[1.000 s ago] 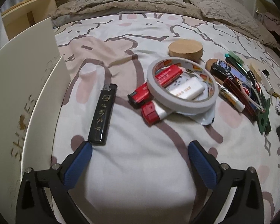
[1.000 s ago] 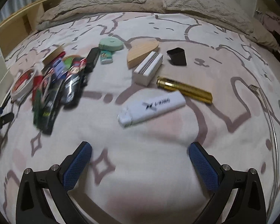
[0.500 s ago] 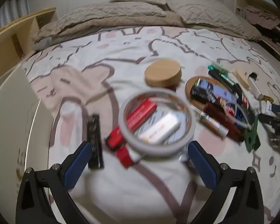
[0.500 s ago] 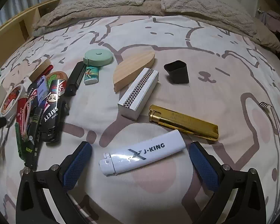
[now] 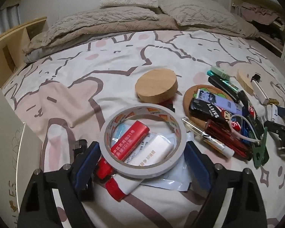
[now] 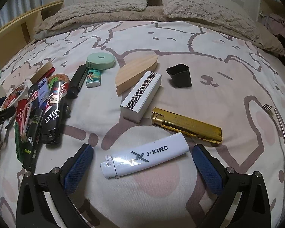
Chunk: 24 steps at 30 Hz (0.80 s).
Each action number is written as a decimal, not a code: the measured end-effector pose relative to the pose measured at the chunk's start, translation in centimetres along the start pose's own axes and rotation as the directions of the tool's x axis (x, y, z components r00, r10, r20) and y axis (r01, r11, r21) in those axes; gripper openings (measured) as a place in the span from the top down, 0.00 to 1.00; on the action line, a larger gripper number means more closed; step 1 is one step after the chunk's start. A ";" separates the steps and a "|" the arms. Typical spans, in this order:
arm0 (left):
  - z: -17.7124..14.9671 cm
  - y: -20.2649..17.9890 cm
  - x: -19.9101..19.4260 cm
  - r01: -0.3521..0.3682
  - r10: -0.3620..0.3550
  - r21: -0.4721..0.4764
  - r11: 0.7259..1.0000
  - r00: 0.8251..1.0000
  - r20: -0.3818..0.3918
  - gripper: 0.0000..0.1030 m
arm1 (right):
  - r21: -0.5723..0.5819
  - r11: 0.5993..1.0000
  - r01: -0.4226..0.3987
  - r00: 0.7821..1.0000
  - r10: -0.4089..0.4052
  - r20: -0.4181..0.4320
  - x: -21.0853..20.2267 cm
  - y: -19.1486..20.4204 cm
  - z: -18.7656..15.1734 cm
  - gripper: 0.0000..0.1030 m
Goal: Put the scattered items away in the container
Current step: 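Grasp the white tape roll with the left gripper while the right approaches the white matchbox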
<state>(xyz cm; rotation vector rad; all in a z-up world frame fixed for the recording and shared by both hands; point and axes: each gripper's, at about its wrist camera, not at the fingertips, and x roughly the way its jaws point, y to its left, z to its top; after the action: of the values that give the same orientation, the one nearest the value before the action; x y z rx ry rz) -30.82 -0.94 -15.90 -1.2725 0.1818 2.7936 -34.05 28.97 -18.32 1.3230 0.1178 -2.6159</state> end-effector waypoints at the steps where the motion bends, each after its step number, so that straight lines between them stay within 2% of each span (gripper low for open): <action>1: -0.1 0.0 -0.2 0.001 -0.001 -0.001 1.000 1.000 0.006 0.14 | 0.003 1.000 -0.004 1.000 0.004 0.001 0.0 -0.1 0.0 0.00; 5: -0.6 -0.3 -1.6 0.027 -0.026 -0.015 1.000 0.999 0.031 0.15 | 0.019 0.999 -0.028 1.000 0.028 -0.001 0.2 -0.5 0.1 0.00; 10: -2.1 -0.8 -3.5 0.052 -0.051 -0.024 0.998 0.998 0.022 0.18 | 0.028 0.999 -0.036 0.999 0.036 -0.006 0.6 -0.6 0.6 0.00; 14: -3.3 -1.0 -5.0 0.109 -0.107 -0.047 0.993 0.994 0.026 0.20 | 0.054 0.997 -0.057 0.998 0.057 0.000 1.0 -1.2 1.2 0.00; 17: -3.7 -1.3 -6.1 0.123 -0.122 -0.031 0.992 0.992 0.040 0.25 | 0.064 0.996 -0.057 0.998 0.057 0.001 1.3 -1.3 1.5 0.00; 20: -4.1 -1.7 -6.8 0.133 -0.133 -0.008 0.991 0.990 0.047 0.36 | 0.068 0.997 -0.048 0.999 0.048 0.004 1.5 -1.4 1.9 0.00; 24: -4.3 -1.5 -7.0 0.124 -0.124 0.002 0.992 0.991 0.057 0.36 | 0.068 0.997 -0.038 0.999 0.038 -0.001 1.8 -1.4 2.3 0.00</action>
<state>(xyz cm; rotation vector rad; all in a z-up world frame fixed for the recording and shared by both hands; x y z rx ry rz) -22.88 -0.12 -13.50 -1.1608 0.0930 2.7205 -37.17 29.72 -18.45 1.3360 0.0042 -2.6085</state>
